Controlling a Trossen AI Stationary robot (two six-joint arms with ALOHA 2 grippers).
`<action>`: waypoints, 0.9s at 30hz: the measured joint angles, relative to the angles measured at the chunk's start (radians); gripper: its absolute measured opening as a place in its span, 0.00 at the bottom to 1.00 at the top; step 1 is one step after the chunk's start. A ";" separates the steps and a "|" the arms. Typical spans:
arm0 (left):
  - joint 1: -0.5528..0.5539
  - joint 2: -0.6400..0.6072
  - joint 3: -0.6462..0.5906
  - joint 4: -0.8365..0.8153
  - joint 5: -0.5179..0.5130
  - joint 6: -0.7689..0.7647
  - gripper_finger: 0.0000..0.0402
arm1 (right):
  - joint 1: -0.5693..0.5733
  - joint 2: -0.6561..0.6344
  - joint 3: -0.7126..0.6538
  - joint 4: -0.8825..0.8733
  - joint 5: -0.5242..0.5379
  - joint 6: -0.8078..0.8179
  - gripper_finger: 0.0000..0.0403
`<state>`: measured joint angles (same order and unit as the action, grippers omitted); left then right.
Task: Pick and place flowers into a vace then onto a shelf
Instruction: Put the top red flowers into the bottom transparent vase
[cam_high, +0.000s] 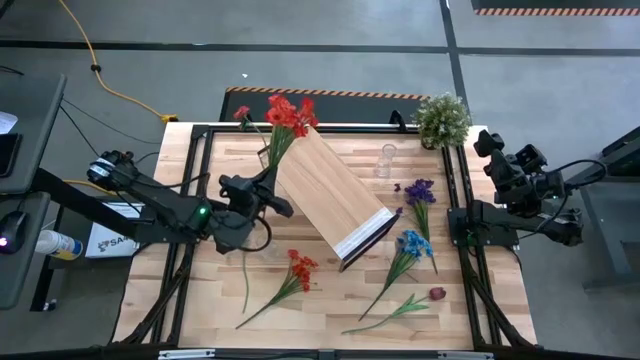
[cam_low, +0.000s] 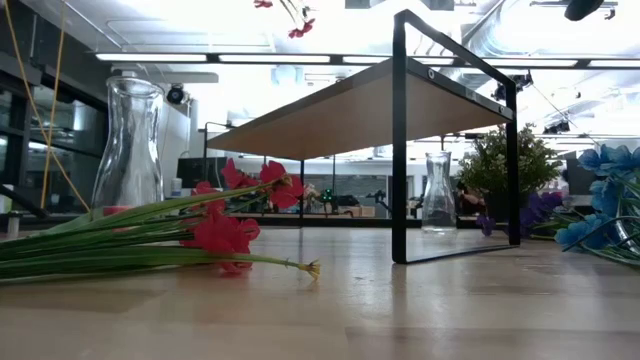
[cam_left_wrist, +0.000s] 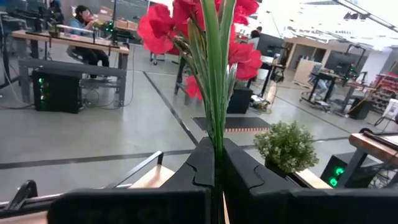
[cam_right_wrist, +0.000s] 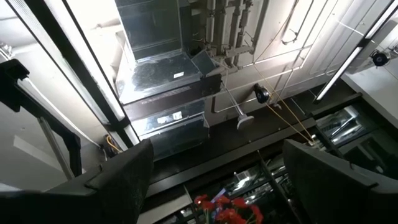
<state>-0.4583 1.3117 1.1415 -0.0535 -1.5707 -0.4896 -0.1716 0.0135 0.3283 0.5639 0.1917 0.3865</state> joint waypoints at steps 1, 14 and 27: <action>0.000 0.000 0.006 0.001 -0.001 0.010 0.11 | 0.000 0.000 0.000 -0.001 0.000 0.000 0.85; 0.000 0.093 0.135 0.001 0.006 0.116 0.11 | 0.000 0.000 0.000 -0.161 -0.027 0.110 0.85; 0.000 0.198 0.300 0.011 0.070 0.233 0.11 | 0.000 0.000 0.000 -0.230 -0.072 0.194 0.85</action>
<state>-0.4587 1.5097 1.4418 -0.0422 -1.5002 -0.2567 -0.1715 0.0139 0.3286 0.3344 0.1194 0.5804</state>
